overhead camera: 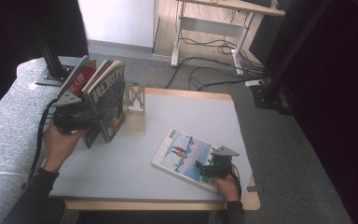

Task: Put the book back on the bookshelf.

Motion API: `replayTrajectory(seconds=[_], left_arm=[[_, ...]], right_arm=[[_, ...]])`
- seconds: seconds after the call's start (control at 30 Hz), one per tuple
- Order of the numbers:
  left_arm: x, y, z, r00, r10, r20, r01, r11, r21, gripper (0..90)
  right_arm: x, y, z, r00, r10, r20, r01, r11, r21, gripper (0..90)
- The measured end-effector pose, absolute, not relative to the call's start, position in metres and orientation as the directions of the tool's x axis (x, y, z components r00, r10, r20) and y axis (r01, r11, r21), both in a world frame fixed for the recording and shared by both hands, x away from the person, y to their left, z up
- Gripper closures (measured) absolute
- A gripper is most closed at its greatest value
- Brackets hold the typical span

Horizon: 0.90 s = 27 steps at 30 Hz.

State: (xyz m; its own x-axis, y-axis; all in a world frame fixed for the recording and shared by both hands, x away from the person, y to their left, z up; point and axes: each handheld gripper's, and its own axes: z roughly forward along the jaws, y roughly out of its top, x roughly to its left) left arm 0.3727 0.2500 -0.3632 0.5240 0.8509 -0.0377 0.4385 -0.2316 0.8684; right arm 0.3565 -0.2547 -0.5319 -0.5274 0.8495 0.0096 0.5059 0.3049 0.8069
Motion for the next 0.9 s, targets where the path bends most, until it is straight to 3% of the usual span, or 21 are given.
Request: replayTrajectory(seconds=[0.3, 0.47, 0.73, 0.9], left_arm=[[0.366, 0.24, -0.376, 0.611, 0.79, -0.055, 0.417, -0.261, 0.871, 16.2], [0.363, 0.23, -0.386, 0.664, 0.746, -0.043, 0.402, -0.309, 0.862, 13.8], [0.364, 0.21, -0.408, 0.729, 0.683, -0.032, 0.39, -0.377, 0.84, 0.9], [0.365, 0.201, -0.419, 0.761, 0.647, -0.054, 0.392, -0.391, 0.833, 0.0]], right_arm=[[0.356, -0.255, -0.532, -0.526, 0.85, 0.012, 0.508, 0.303, 0.806, 0.0], [0.356, -0.255, -0.532, -0.526, 0.85, 0.012, 0.508, 0.303, 0.806, 0.0], [0.356, -0.255, -0.532, -0.526, 0.85, 0.012, 0.508, 0.303, 0.806, 0.0], [0.356, -0.255, -0.532, -0.526, 0.85, 0.012, 0.508, 0.303, 0.806, 0.0]])
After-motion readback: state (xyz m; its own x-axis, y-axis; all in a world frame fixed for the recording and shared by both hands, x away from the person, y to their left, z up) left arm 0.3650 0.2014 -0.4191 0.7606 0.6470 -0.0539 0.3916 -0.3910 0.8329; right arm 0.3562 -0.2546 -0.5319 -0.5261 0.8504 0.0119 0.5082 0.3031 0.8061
